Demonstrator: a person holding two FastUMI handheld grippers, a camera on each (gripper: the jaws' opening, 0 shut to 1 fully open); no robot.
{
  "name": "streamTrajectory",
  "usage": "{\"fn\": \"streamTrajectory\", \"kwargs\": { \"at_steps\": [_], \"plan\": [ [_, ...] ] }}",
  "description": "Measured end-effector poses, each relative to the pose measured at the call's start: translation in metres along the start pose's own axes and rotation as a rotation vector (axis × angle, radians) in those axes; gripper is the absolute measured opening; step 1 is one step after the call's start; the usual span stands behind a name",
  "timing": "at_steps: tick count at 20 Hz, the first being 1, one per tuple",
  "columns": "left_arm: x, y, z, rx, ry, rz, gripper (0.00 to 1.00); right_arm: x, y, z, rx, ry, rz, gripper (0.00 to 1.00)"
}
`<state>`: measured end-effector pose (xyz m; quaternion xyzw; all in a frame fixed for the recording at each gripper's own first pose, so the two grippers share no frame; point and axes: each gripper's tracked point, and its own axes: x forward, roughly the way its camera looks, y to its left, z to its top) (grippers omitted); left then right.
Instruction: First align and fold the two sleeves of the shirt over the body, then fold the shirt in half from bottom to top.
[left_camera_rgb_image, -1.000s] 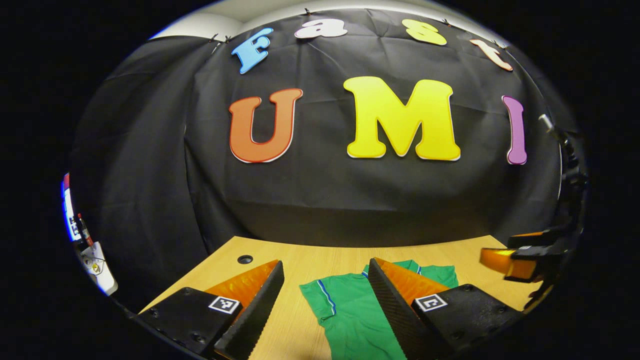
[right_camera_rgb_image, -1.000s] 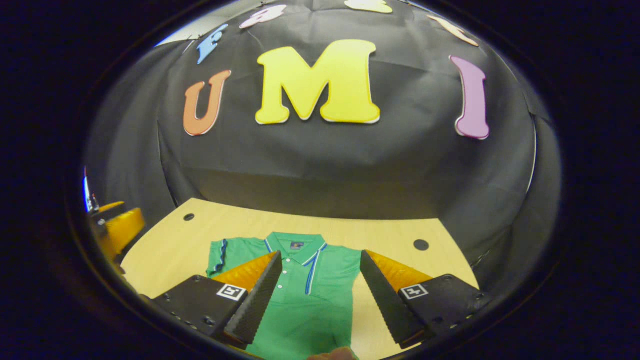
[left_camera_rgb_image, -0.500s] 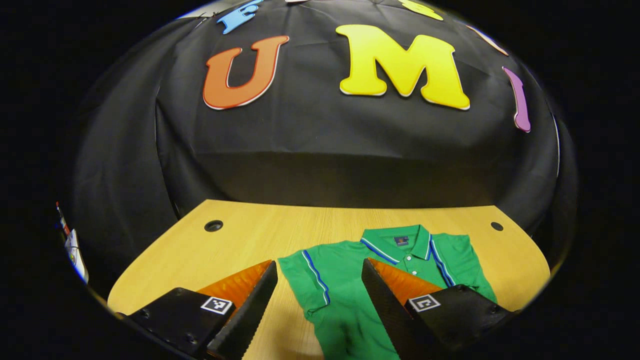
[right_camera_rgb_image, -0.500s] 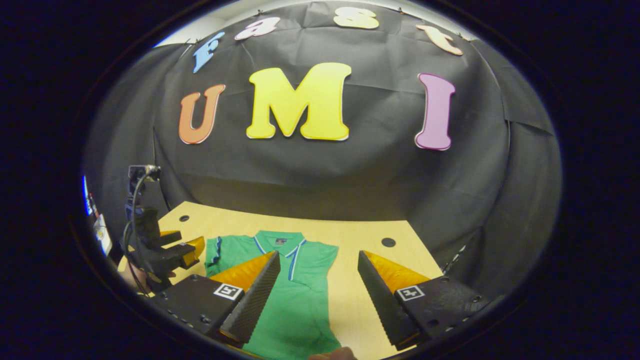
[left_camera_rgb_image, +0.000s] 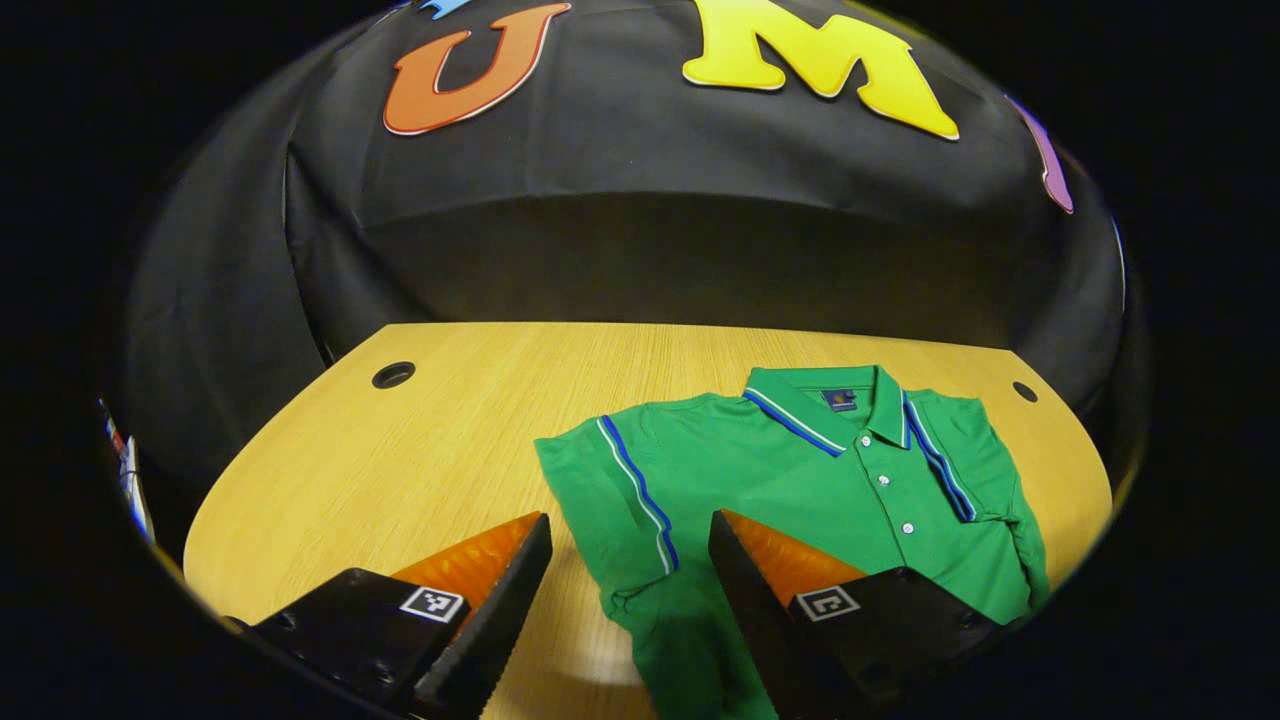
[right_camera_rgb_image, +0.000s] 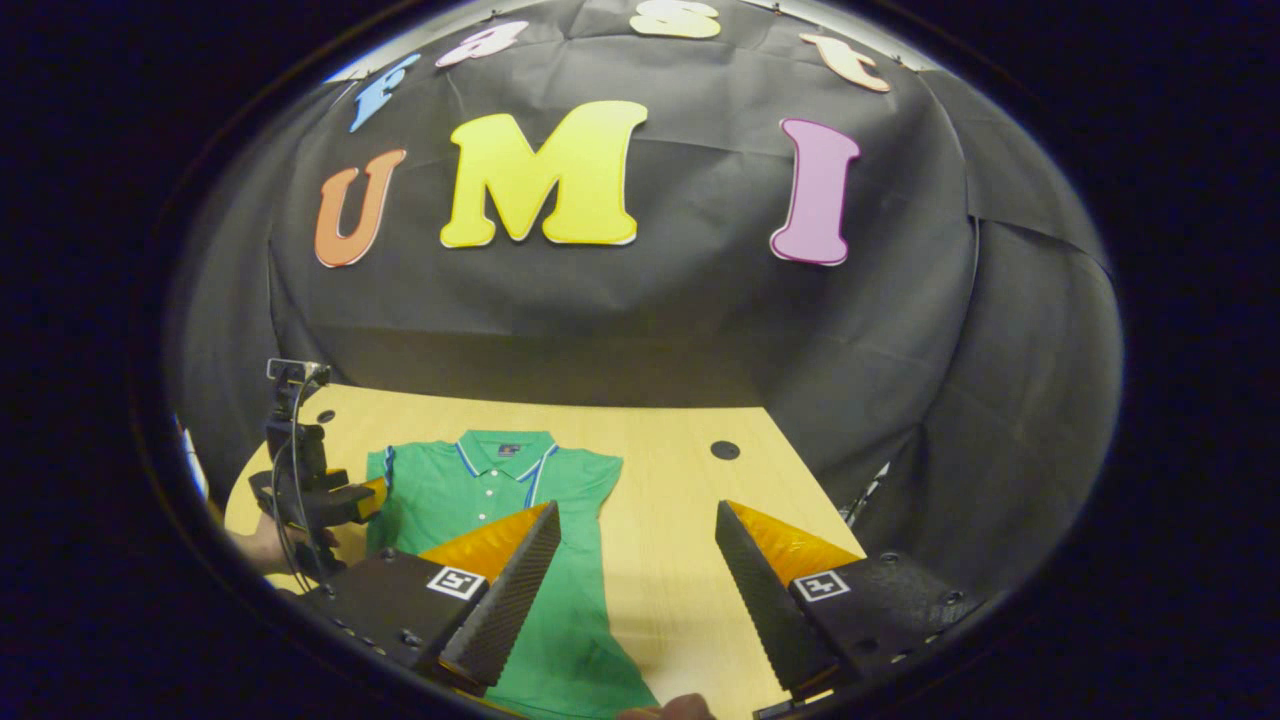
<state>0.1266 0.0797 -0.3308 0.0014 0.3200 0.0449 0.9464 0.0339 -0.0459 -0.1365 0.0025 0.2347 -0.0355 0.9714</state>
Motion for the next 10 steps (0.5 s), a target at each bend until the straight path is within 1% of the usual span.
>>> {"fn": "streamTrajectory", "kwargs": {
  "at_steps": [1,2,7,9,10],
  "plan": [
    [0.004,0.000,-0.006,-0.001,0.014,-0.001,1.00,0.001,-0.002,-0.001,0.010,0.007,-0.004,0.97],
    [0.007,-0.002,-0.010,-0.004,0.028,-0.007,0.98,0.002,-0.004,-0.004,0.023,0.018,-0.009,0.96],
    [0.016,-0.001,-0.021,0.011,0.061,-0.005,0.90,0.009,-0.009,-0.009,0.054,0.040,-0.026,0.96],
    [0.020,0.001,-0.027,0.012,0.081,0.001,0.81,0.011,-0.008,-0.011,0.059,0.048,-0.025,0.96],
    [0.019,0.000,-0.026,0.008,0.078,-0.007,0.71,0.013,-0.008,-0.011,0.063,0.051,-0.025,0.96]
  ]
}}
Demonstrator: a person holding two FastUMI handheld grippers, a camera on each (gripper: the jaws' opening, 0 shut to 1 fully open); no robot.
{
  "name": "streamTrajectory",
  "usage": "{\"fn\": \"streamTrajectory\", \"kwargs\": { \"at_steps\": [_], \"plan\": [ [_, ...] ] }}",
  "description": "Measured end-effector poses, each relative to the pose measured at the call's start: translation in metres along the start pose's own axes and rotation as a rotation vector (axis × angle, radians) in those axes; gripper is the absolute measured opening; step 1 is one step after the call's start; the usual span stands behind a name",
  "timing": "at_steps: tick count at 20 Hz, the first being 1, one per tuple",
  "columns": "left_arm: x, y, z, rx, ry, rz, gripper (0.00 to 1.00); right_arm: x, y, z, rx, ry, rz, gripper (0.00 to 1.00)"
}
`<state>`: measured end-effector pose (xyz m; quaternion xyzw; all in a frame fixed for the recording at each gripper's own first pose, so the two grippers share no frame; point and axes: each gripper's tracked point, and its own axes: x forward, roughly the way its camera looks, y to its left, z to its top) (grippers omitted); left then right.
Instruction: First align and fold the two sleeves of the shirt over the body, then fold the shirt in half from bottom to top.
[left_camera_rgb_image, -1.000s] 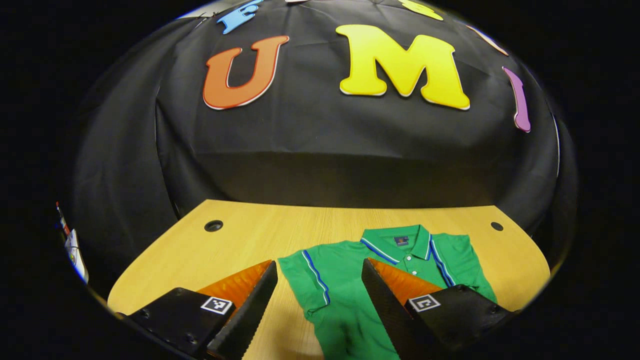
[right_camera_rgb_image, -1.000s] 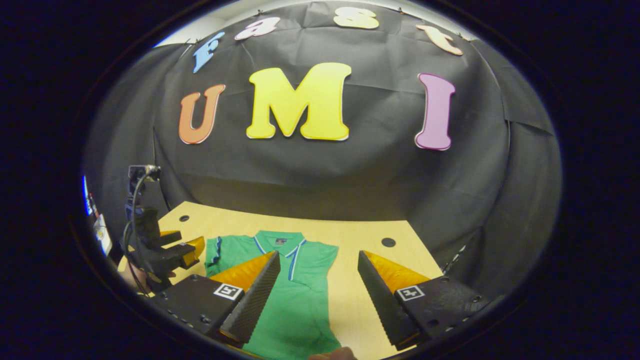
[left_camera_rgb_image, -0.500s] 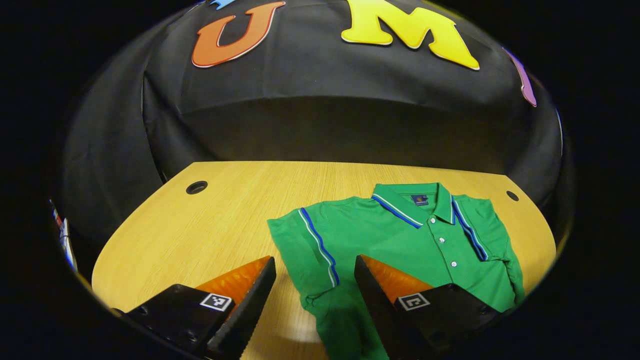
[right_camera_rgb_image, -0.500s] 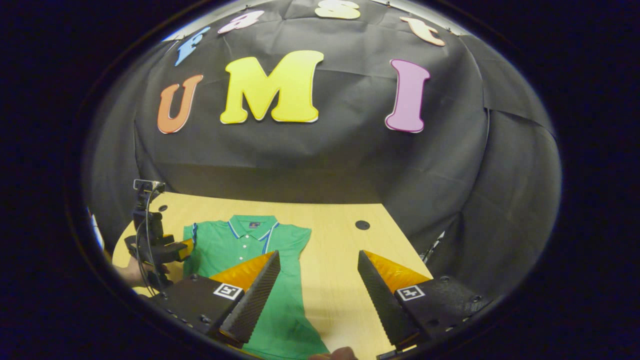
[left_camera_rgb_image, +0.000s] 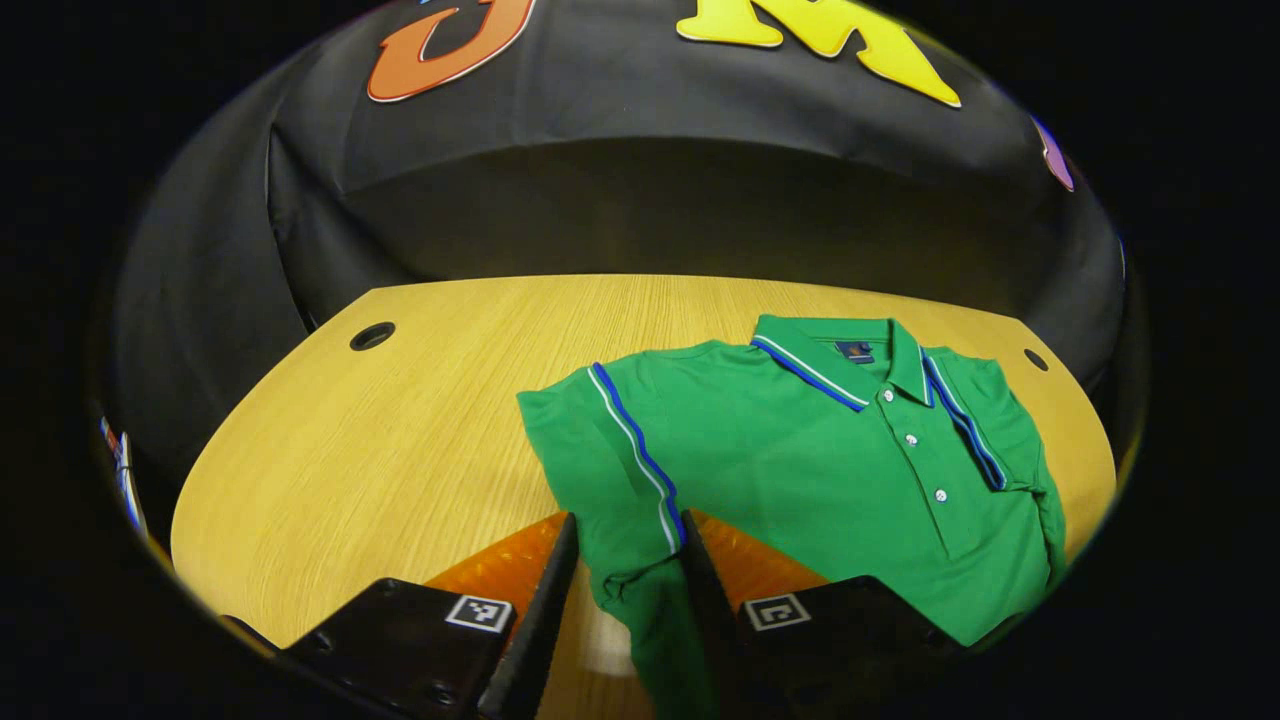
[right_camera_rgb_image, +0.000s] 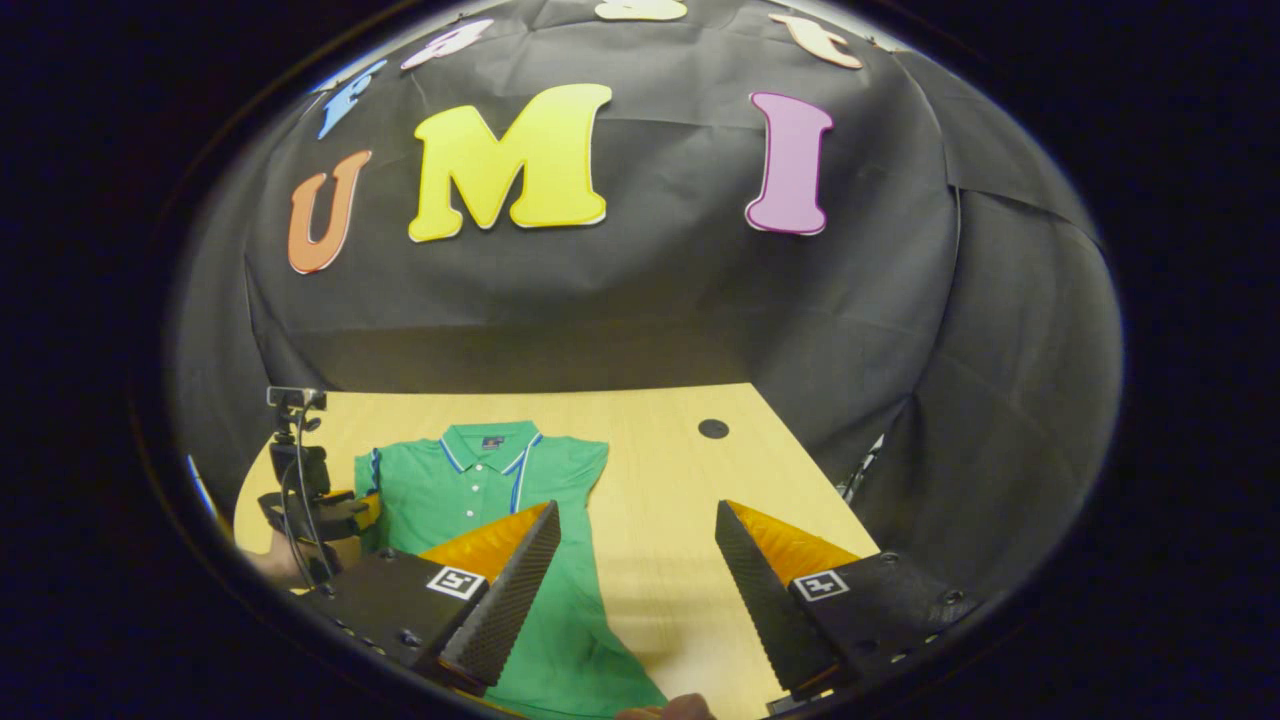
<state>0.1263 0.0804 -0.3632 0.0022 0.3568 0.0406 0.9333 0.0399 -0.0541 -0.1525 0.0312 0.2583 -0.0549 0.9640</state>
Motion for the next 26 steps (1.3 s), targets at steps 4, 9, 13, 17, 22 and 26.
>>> {"fn": "streamTrajectory", "kwargs": {
  "at_steps": [4,9,13,17,22,26],
  "plan": [
    [-0.001,0.004,0.003,0.006,-0.010,0.002,0.43,0.006,0.004,-0.003,0.006,0.012,0.010,0.96],
    [-0.009,0.006,0.018,0.000,-0.057,-0.017,0.30,0.011,0.007,-0.008,0.026,0.035,0.012,0.97],
    [-0.015,0.004,0.029,-0.010,-0.082,-0.043,0.14,0.012,0.013,-0.007,0.035,0.032,0.027,0.96],
    [-0.017,0.012,0.037,0.031,-0.081,0.002,0.12,0.009,0.013,-0.012,0.043,0.031,0.035,0.96],
    [-0.031,-0.012,0.063,0.051,-0.133,-0.052,0.10,0.005,0.004,-0.019,0.084,0.040,0.027,0.96],
    [-0.040,-0.053,0.083,0.129,-0.155,-0.095,0.09,-0.001,-0.009,-0.022,0.110,0.031,0.017,0.96]
  ]
}}
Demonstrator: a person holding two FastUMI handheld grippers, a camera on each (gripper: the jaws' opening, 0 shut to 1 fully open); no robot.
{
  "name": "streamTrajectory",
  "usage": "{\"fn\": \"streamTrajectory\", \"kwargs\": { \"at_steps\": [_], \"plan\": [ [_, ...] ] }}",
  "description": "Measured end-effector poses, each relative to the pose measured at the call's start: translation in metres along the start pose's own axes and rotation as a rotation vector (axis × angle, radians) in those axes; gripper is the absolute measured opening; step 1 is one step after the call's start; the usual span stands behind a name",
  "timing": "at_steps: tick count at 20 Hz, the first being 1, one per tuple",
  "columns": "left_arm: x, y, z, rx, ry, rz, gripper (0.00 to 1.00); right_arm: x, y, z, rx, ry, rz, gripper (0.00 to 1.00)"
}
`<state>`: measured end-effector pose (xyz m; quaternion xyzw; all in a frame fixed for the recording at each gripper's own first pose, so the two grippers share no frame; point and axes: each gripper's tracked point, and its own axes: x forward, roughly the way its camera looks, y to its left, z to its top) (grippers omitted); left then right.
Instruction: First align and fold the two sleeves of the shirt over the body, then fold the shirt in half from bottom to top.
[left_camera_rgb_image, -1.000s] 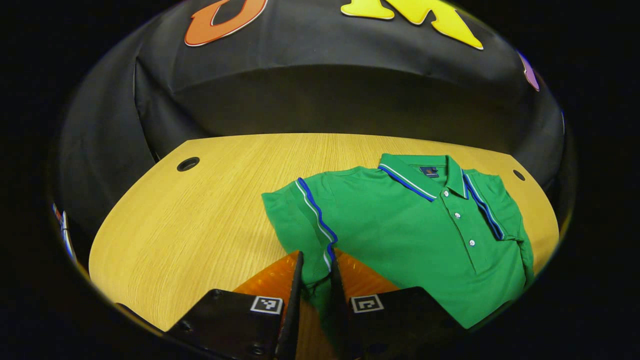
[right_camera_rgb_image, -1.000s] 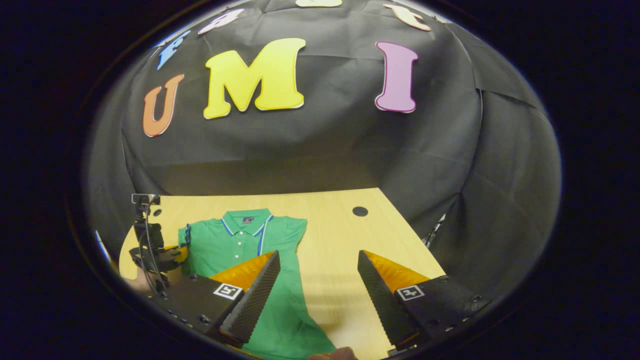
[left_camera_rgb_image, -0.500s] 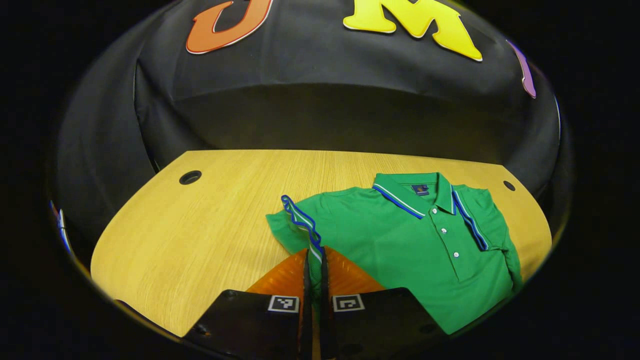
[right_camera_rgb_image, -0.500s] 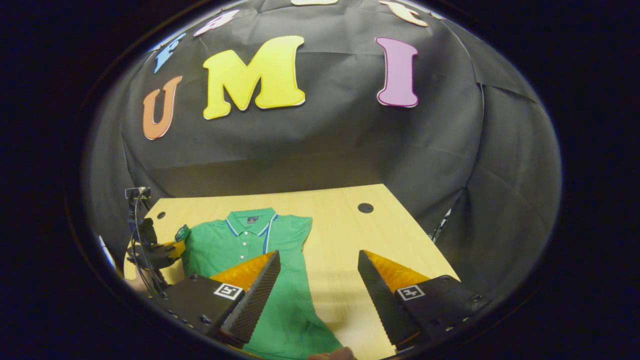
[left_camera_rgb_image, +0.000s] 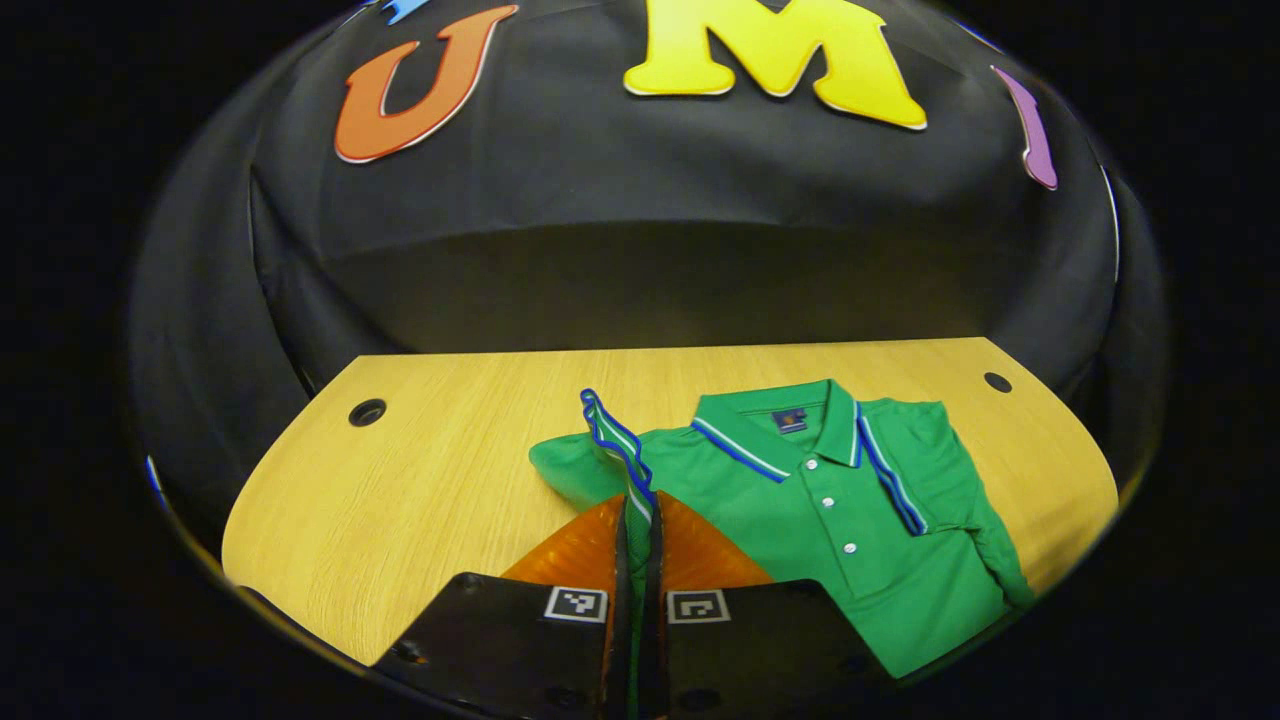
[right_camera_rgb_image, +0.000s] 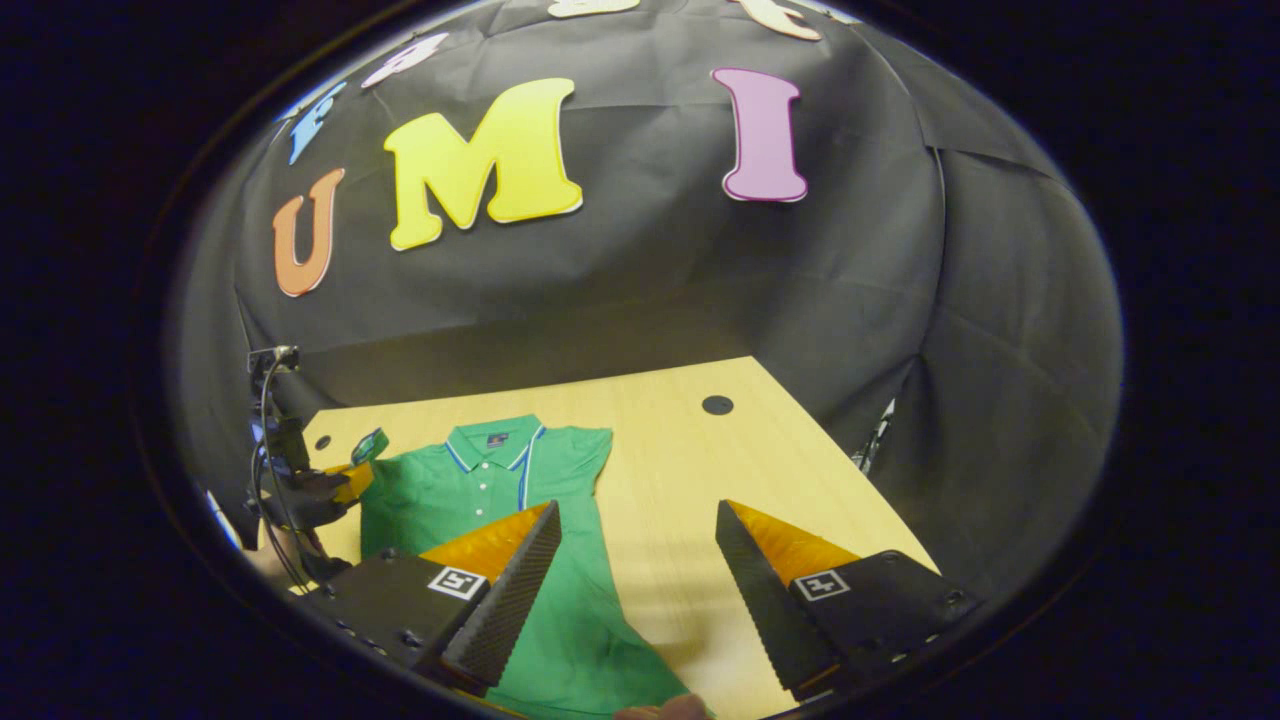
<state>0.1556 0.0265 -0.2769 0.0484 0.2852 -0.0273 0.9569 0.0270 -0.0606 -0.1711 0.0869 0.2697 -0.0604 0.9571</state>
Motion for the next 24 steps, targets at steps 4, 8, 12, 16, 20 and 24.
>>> {"fn": "streamTrajectory", "kwargs": {
  "at_steps": [4,8,12,16,20,24],
  "plan": [
    [0.011,-0.053,-0.004,0.061,0.061,-0.046,0.10,-0.007,-0.021,-0.001,0.034,-0.011,-0.027,0.95],
    [0.025,-0.096,-0.019,0.053,0.110,-0.062,0.11,-0.016,-0.053,-0.004,0.055,-0.008,-0.070,0.95],
    [0.029,-0.121,-0.032,0.016,0.148,-0.097,0.22,-0.021,-0.076,-0.006,0.068,-0.007,-0.100,0.96],
    [0.017,-0.122,-0.020,-0.020,0.093,-0.105,0.78,-0.017,-0.067,-0.005,0.035,-0.010,-0.075,0.96],
    [-0.018,-0.099,0.003,-0.067,0.016,-0.054,1.00,-0.019,-0.040,-0.001,-0.060,-0.040,-0.006,0.96],
    [-0.061,-0.072,0.027,-0.093,-0.069,-0.003,1.00,-0.028,-0.005,0.010,-0.170,-0.102,0.089,0.96]
  ]
}}
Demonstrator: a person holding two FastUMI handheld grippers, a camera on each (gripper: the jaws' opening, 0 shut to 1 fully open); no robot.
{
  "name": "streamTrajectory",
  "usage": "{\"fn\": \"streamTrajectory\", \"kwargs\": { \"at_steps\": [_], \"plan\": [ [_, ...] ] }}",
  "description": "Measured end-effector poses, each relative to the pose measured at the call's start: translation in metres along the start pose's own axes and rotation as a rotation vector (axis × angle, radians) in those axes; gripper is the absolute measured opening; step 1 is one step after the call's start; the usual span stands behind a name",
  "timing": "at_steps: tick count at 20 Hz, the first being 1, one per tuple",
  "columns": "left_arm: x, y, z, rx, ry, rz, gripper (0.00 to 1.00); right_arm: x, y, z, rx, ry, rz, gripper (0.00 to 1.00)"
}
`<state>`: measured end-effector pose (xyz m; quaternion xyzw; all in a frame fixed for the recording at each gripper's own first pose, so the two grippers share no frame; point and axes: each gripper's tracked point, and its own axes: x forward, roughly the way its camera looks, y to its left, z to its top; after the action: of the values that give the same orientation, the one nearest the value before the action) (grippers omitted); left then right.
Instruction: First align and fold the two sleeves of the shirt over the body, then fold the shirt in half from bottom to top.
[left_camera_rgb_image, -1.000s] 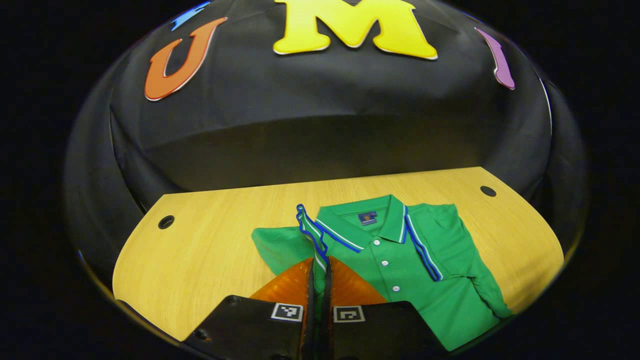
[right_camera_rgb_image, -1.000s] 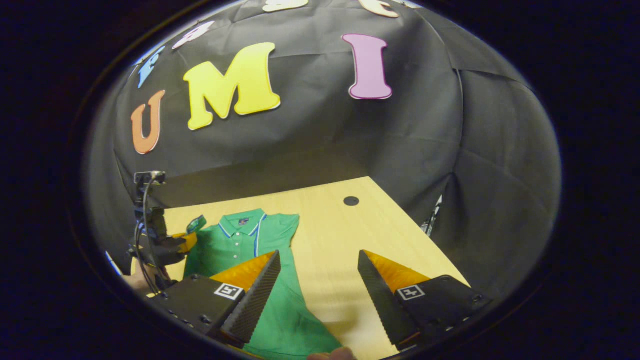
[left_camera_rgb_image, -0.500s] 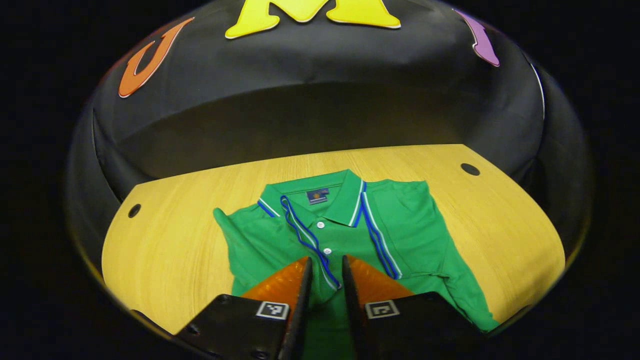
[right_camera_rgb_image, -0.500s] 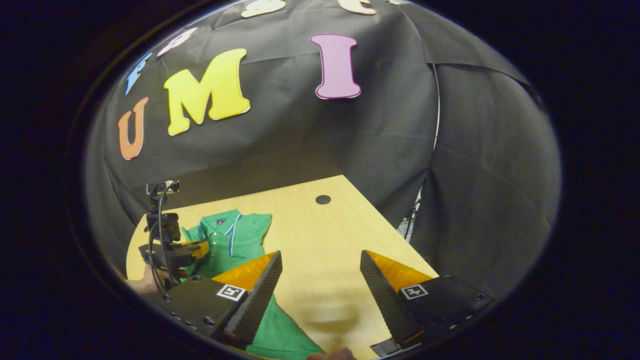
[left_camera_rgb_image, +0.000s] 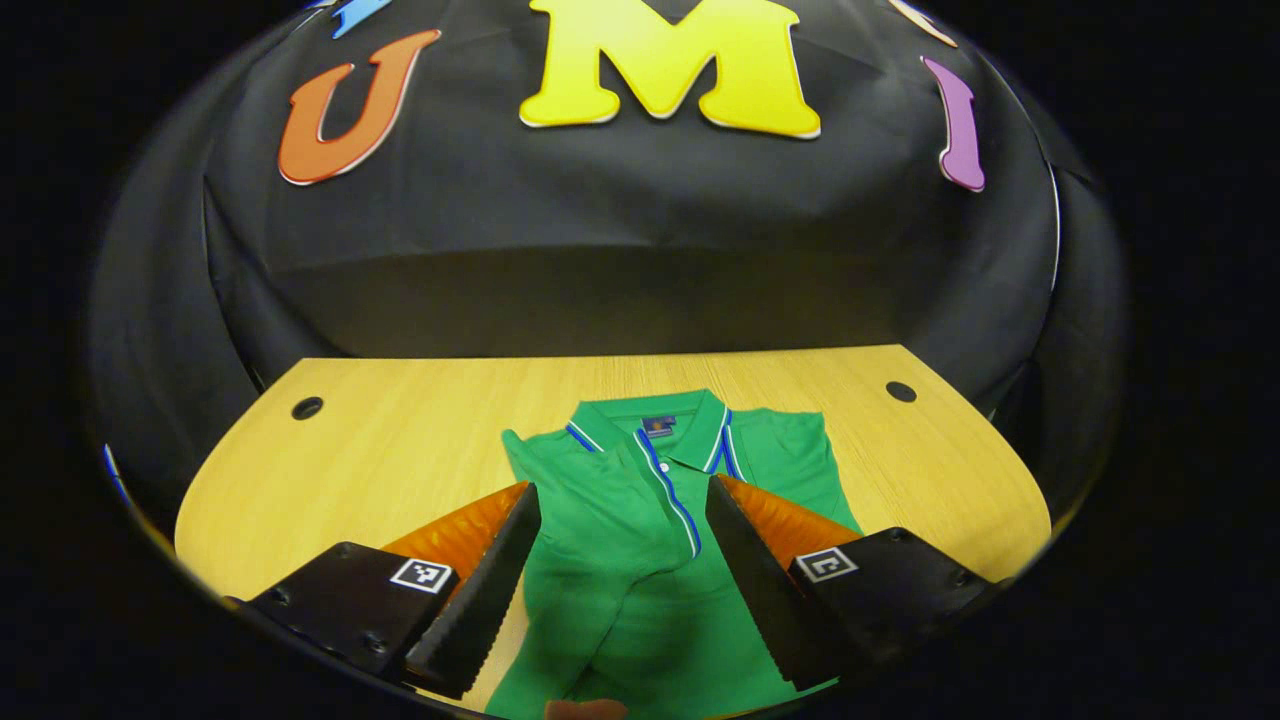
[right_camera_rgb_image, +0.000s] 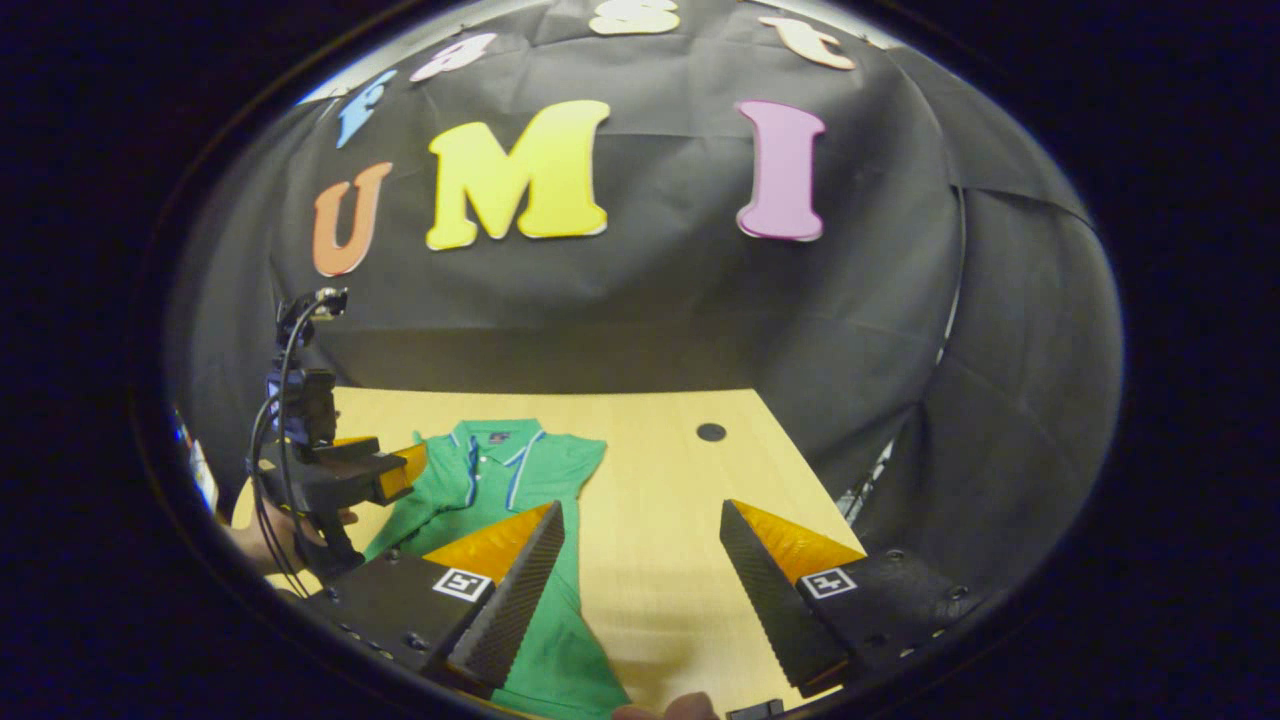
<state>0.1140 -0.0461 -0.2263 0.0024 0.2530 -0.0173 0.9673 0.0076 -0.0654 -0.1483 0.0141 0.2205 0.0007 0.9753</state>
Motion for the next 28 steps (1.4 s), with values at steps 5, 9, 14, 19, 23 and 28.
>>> {"fn": "streamTrajectory", "kwargs": {
  "at_steps": [5,9,14,19,23,28],
  "plan": [
    [-0.069,0.024,0.016,-0.052,-0.052,0.028,1.00,-0.008,0.027,0.000,-0.052,-0.026,0.103,0.97],
    [-0.122,0.049,-0.003,-0.062,-0.030,0.038,1.00,-0.015,0.035,-0.028,-0.085,0.037,0.186,0.96],
    [-0.167,0.069,-0.053,0.000,0.063,0.003,1.00,-0.032,0.021,-0.077,-0.143,0.150,0.218,0.96],
    [-0.217,0.075,-0.123,0.044,0.226,-0.065,1.00,-0.053,0.006,-0.134,-0.166,0.277,0.237,0.96],
    [-0.247,0.095,-0.186,0.045,0.391,-0.097,1.00,-0.069,-0.004,-0.202,-0.217,0.437,0.254,0.96],
    [-0.271,0.096,-0.241,0.015,0.569,-0.077,1.00,-0.073,-0.009,-0.248,-0.233,0.558,0.249,0.96]
  ]
}}
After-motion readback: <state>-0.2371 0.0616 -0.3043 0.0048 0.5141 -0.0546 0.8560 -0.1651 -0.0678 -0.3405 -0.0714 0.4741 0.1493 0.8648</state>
